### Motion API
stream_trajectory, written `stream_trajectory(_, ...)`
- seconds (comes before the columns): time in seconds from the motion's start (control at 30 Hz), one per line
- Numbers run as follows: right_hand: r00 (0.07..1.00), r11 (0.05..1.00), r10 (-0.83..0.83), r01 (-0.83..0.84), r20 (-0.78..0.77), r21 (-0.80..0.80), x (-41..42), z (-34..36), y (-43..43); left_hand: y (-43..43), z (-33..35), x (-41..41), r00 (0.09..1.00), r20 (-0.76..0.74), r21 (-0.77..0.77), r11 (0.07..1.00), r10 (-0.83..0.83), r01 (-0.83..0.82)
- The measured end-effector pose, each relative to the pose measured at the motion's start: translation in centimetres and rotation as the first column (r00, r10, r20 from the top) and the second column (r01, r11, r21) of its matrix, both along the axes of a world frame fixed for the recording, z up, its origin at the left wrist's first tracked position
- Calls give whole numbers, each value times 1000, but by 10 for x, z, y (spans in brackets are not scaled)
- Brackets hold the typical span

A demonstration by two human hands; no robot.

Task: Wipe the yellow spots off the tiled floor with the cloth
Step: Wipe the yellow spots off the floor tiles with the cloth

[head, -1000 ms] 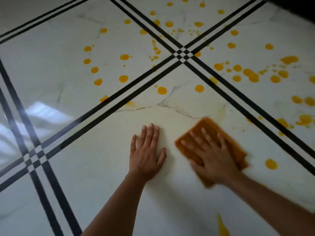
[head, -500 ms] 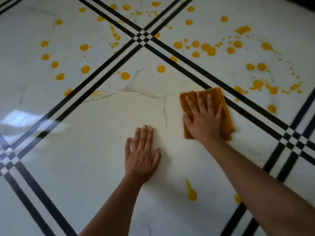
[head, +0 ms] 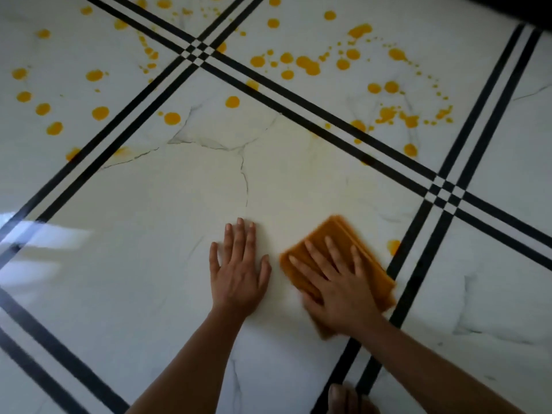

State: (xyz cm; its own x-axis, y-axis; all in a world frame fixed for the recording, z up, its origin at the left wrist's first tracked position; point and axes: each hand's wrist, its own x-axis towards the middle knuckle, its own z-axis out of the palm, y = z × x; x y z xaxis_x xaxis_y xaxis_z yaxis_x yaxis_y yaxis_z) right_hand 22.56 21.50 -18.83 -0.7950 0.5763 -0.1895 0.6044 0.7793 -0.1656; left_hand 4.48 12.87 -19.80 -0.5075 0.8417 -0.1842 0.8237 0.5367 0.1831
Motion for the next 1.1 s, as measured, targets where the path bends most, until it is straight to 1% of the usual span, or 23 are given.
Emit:
stream_trajectory(0.03, 996, 996, 88, -88, 18, 1, 24, -1, 11, 4, 0, 2, 1000, -3, 5, 1000, -18, 18)
stream_trajectory(0.07, 996, 995, 84, -86, 43, 41, 42, -6, 33, 10, 1, 7, 999, -5, 10, 999, -49, 49)
stream_trajectory(0.1, 997, 998, -11, 5, 79, 67, 46, -8, 62, 14, 2, 9, 997, -8, 15, 997, -74, 74)
stream_trajectory(0.13, 979, 981, -183, 175, 93, 84, 42, -8, 93, 20, 4, 15, 996, -2, 18, 996, -91, 91)
stream_trajectory(0.17, 931, 936, -351, 344, 102, 77, 35, -5, 115, 28, 4, 22, 994, 5, 28, 994, -107, 107)
stream_trajectory(0.2, 885, 890, -455, 450, 97, 70, 24, -6, 121, 35, 4, 29, 994, 12, 33, 993, -113, 112)
stream_trajectory(0.23, 877, 880, -474, 469, 80, 72, 18, -7, 113, 41, 3, 35, 993, 21, 32, 993, -118, 118)
stream_trajectory(0.27, 913, 913, -405, 402, 47, 70, 19, -6, 96, 47, 3, 41, 991, 22, 35, 991, -131, 131)
stream_trajectory(0.33, 996, 997, -77, 76, 43, 21, 49, -6, 48, 57, 3, 50, 988, 18, 47, 987, -155, 154)
stream_trajectory(0.37, 996, 998, 57, -57, 64, 7, 70, -4, 41, 60, 2, 53, 987, 15, 48, 986, -161, 160)
stream_trajectory(0.4, 990, 993, 120, -121, 73, 11, 84, -4, 53, 63, 1, 54, 987, 13, 46, 987, -158, 157)
stream_trajectory(0.43, 994, 996, 72, -76, 77, 54, 87, -7, 74, 66, 1, 53, 988, 7, 49, 987, -156, 156)
stream_trajectory(0.47, 995, 993, -77, 71, 68, 90, 80, -7, 102, 70, 1, 50, 988, 4, 54, 987, -154, 154)
stream_trajectory(0.53, 911, 913, -406, 401, 71, 80, 45, -8, 146, 79, -1, 45, 989, 7, 38, 988, -149, 148)
stream_trajectory(0.57, 875, 876, -481, 477, 64, 67, 26, -9, 153, 83, -1, 42, 989, 15, 28, 989, -146, 146)
stream_trajectory(0.6, 868, 869, -495, 492, 51, 52, 9, -10, 153, 88, -2, 41, 990, 21, 21, 990, -140, 140)
stream_trajectory(0.7, 924, 925, -379, 381, 56, -15, -15, -3, 150, 105, 1, 32, 996, 39, 28, 997, -78, 77)
stream_trajectory(0.77, 938, 933, -342, 346, 59, -95, -12, 6, 164, 118, 11, 32, 997, 61, 24, 999, -45, 44)
stream_trajectory(0.83, 935, 919, -354, 342, -29, -197, -3, 25, 189, 146, 34, 37, 996, 73, 60, 997, -45, 40)
stream_trajectory(0.9, 934, 920, -344, 314, -101, -233, 7, 32, 185, 157, 41, 45, 995, 96, 58, 998, -30, 25)
stream_trajectory(0.93, 925, 911, -362, 324, -117, -255, 16, 34, 181, 162, 42, 53, 993, 113, 48, 999, -23, 18)
stream_trajectory(1.0, 880, 861, -461, 412, -114, -298, 41, 48, 181, 176, 58, 74, 985, 173, 45, 999, 12, -20)
stream_trajectory(1.1, 873, 856, -481, 448, -77, -257, 64, 60, 193, 197, 65, 103, 973, 233, 49, 999, 11, -23)
